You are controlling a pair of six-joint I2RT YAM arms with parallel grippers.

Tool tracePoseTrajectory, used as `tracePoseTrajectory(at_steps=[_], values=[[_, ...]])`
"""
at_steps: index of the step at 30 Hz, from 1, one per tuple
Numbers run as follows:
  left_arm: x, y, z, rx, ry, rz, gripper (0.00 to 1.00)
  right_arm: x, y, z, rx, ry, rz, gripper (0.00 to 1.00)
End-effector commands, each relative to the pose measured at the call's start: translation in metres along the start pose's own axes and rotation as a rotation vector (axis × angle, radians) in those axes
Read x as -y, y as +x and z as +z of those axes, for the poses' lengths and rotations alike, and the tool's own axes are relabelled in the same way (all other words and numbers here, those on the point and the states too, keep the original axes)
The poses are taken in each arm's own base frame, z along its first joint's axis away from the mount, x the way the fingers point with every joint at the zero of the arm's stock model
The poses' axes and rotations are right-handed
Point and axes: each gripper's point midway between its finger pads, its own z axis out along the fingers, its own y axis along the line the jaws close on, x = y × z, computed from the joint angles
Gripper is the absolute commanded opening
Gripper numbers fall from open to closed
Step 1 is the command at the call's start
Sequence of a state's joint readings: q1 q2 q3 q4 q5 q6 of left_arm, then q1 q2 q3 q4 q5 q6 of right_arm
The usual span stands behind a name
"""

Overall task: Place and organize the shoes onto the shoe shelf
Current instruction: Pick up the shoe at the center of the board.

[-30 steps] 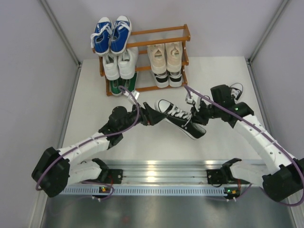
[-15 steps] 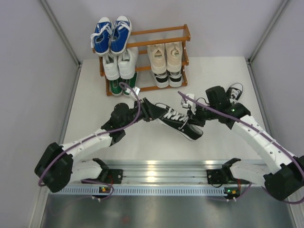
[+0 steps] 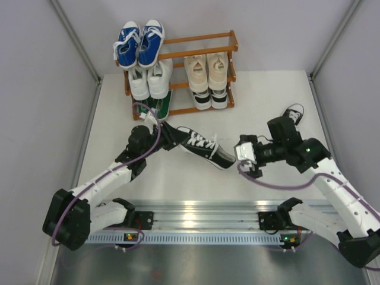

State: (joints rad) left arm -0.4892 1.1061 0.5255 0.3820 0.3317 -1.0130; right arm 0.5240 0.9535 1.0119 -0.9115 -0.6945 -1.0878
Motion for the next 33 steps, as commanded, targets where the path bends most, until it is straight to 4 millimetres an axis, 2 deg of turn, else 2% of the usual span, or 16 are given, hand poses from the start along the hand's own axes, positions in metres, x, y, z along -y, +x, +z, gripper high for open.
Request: tracePoseTrajectory(at_steps=[1,2,4,5,11,16,24,27,33], values=[[0.033,-0.016,-0.014,0.013,0.128,-0.007,0.0,-0.064,-0.012,-0.001,0.158,-0.266,-0.321,0.87],[0.033,-0.017,-0.015,0.013,0.127,-0.007,0.0,-0.069,-0.013,0.001,0.181,-0.295,-0.367,0.82],[0.035,-0.017,-0.016,0.009,0.134,-0.007,0.0,-0.08,-0.01,0.005,0.198,-0.366,-0.353,0.74],[0.035,-0.015,-0.016,0.004,0.133,-0.014,0.0,-0.08,-0.01,0.007,0.203,-0.373,-0.359,0.69],[0.041,-0.016,-0.018,-0.004,0.152,-0.02,0.0,-0.063,-0.013,0.019,0.174,-0.359,-0.375,0.59],[0.042,-0.013,-0.019,-0.024,0.161,-0.021,0.0,-0.051,-0.017,0.021,0.159,-0.318,-0.408,0.59],[0.039,-0.008,-0.018,-0.043,0.158,-0.018,0.0,-0.039,-0.034,0.011,0.171,-0.277,-0.45,0.57],[0.04,-0.008,-0.019,-0.046,0.163,-0.024,0.0,-0.034,-0.027,0.015,0.141,-0.262,-0.433,0.57],[0.049,-0.011,-0.021,-0.043,0.184,-0.027,0.0,-0.035,-0.002,0.028,0.058,-0.277,-0.41,0.51]])
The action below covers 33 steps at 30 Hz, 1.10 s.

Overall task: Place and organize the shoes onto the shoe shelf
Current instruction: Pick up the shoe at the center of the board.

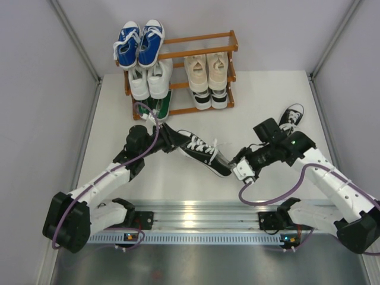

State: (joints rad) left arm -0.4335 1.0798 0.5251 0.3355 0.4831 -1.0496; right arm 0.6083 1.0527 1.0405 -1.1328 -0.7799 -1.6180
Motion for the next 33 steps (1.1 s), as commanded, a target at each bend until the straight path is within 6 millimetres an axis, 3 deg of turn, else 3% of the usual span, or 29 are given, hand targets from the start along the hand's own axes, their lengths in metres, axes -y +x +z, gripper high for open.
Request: tracePoseTrajectory(at_steps=[1,7,10,13,16,17,20,23,24,25,28,31,33], values=[[0.047,-0.015,-0.008,0.043,0.151,0.034,0.0,0.006,0.006,0.008,-0.024,0.008,-0.031,0.5],[0.046,-0.015,-0.007,0.043,0.154,0.021,0.0,-0.005,0.012,0.025,-0.06,-0.081,-0.064,0.45],[0.047,-0.016,-0.005,0.043,0.164,0.01,0.0,-0.006,0.025,0.034,-0.124,-0.102,-0.086,0.41],[0.047,-0.016,-0.004,0.043,0.167,0.008,0.0,-0.007,0.036,0.038,-0.178,-0.117,-0.107,0.32],[0.046,-0.016,-0.004,0.046,0.165,0.013,0.0,-0.001,0.036,0.035,-0.201,-0.098,-0.125,0.04],[0.045,-0.016,-0.004,0.046,0.164,0.015,0.0,0.004,0.034,0.031,-0.205,-0.079,-0.137,0.0],[0.043,-0.018,-0.005,0.06,0.158,0.054,0.0,0.014,0.022,0.017,-0.21,-0.046,-0.14,0.0],[0.038,-0.024,-0.008,0.077,0.119,0.13,0.41,0.031,0.009,-0.001,-0.227,0.001,-0.092,0.0],[0.037,-0.028,-0.01,0.087,0.099,0.157,0.51,0.036,0.005,-0.006,-0.232,0.019,-0.085,0.0],[0.031,-0.036,-0.011,0.108,0.037,0.21,0.68,0.042,0.005,-0.013,-0.25,0.041,-0.068,0.0],[0.043,-0.066,-0.026,0.212,-0.038,0.403,0.85,0.067,-0.003,-0.037,-0.298,0.135,-0.066,0.0],[0.031,-0.088,-0.05,0.279,-0.215,0.59,0.92,0.093,-0.008,-0.059,-0.354,0.221,-0.08,0.0],[0.034,-0.097,-0.07,0.305,-0.285,0.714,0.93,0.115,-0.011,-0.074,-0.391,0.284,-0.085,0.0]])
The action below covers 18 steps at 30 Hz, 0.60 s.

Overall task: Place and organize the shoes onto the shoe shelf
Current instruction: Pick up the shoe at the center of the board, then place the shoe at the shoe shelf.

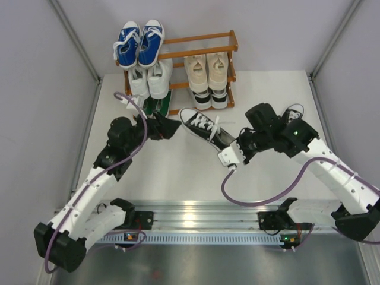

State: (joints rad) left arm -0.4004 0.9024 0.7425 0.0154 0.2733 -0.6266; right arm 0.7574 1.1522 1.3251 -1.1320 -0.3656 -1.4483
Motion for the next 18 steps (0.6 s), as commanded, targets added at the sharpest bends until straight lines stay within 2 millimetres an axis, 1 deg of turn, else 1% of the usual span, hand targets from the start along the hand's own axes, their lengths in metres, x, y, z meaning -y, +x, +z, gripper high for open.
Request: tracePoseTrajectory(at_steps=[1,2,3,4,5,6,7,8,9,10,11,12,13,14,16,17,18], values=[[-0.024,-0.032,-0.03,0.071,-0.176,0.324,0.93,0.068,-0.002,-0.04,-0.071,0.232,-0.011,0.0],[-0.025,-0.038,-0.041,0.104,-0.199,0.355,0.93,0.076,0.001,-0.04,-0.087,0.247,-0.005,0.0],[-0.028,-0.037,-0.047,0.104,-0.212,0.398,0.93,0.09,0.006,-0.047,-0.127,0.297,-0.006,0.0],[-0.029,-0.036,-0.052,0.11,-0.217,0.417,0.93,0.099,0.009,-0.05,-0.148,0.325,0.0,0.0],[-0.026,-0.039,-0.063,0.143,-0.21,0.437,0.93,0.113,0.01,-0.055,-0.166,0.356,0.001,0.0],[-0.034,-0.028,-0.065,0.127,-0.216,0.455,0.93,0.122,0.014,-0.06,-0.193,0.384,0.005,0.0],[-0.036,-0.023,-0.068,0.127,-0.212,0.462,0.94,0.133,0.017,-0.064,-0.204,0.414,0.018,0.0],[-0.032,-0.022,-0.075,0.149,-0.195,0.473,0.94,0.147,0.018,-0.07,-0.212,0.441,0.021,0.0],[-0.039,-0.009,-0.075,0.122,-0.187,0.479,0.94,0.156,0.021,-0.074,-0.229,0.458,0.027,0.0],[-0.04,-0.004,-0.076,0.118,-0.178,0.484,0.94,0.165,0.025,-0.08,-0.241,0.485,0.04,0.0],[-0.038,-0.001,-0.08,0.125,-0.165,0.488,0.94,0.179,0.024,-0.083,-0.243,0.512,0.042,0.0],[-0.039,0.003,-0.081,0.122,-0.158,0.491,0.94,0.188,0.027,-0.087,-0.251,0.534,0.05,0.0],[-0.038,0.008,-0.082,0.117,-0.137,0.494,0.94,0.203,0.025,-0.103,-0.248,0.591,0.059,0.0],[-0.036,0.008,-0.083,0.122,-0.128,0.499,0.94,0.212,0.031,-0.096,-0.252,0.589,0.074,0.0],[-0.036,0.01,-0.086,0.125,-0.122,0.501,0.94,0.228,0.041,-0.104,-0.264,0.635,0.113,0.0],[-0.034,0.008,-0.088,0.14,-0.119,0.503,0.94,0.244,0.045,-0.108,-0.263,0.672,0.123,0.0],[-0.034,0.008,-0.089,0.146,-0.12,0.501,0.94,0.251,0.052,-0.113,-0.276,0.694,0.139,0.0]])
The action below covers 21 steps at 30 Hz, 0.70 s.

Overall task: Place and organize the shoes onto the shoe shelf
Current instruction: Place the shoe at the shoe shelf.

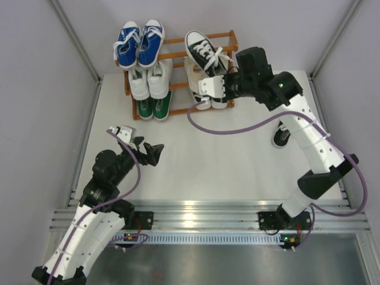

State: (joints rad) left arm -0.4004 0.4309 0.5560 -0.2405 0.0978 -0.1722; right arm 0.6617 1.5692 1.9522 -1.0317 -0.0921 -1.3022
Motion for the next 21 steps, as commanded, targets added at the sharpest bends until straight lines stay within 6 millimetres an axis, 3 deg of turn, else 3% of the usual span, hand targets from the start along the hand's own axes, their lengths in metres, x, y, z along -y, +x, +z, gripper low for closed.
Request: tracePoseTrajectory(at_steps=[1,6,10,16,21], values=[[0.003,-0.014,-0.007,0.068,0.022,0.038,0.94,0.1,0.004,-0.026,0.003,0.332,0.054,0.0],[0.004,-0.018,-0.012,0.094,0.021,0.045,0.94,0.144,0.02,-0.011,-0.03,0.444,0.077,0.0],[0.004,-0.019,-0.014,0.103,0.022,0.051,0.94,0.168,0.037,0.012,-0.075,0.505,0.079,0.0],[0.005,-0.018,-0.013,0.097,0.034,0.056,0.94,0.169,0.062,0.04,-0.128,0.491,0.073,0.0],[0.006,-0.017,-0.013,0.095,0.035,0.057,0.94,0.162,0.084,0.052,-0.162,0.464,0.082,0.0]])
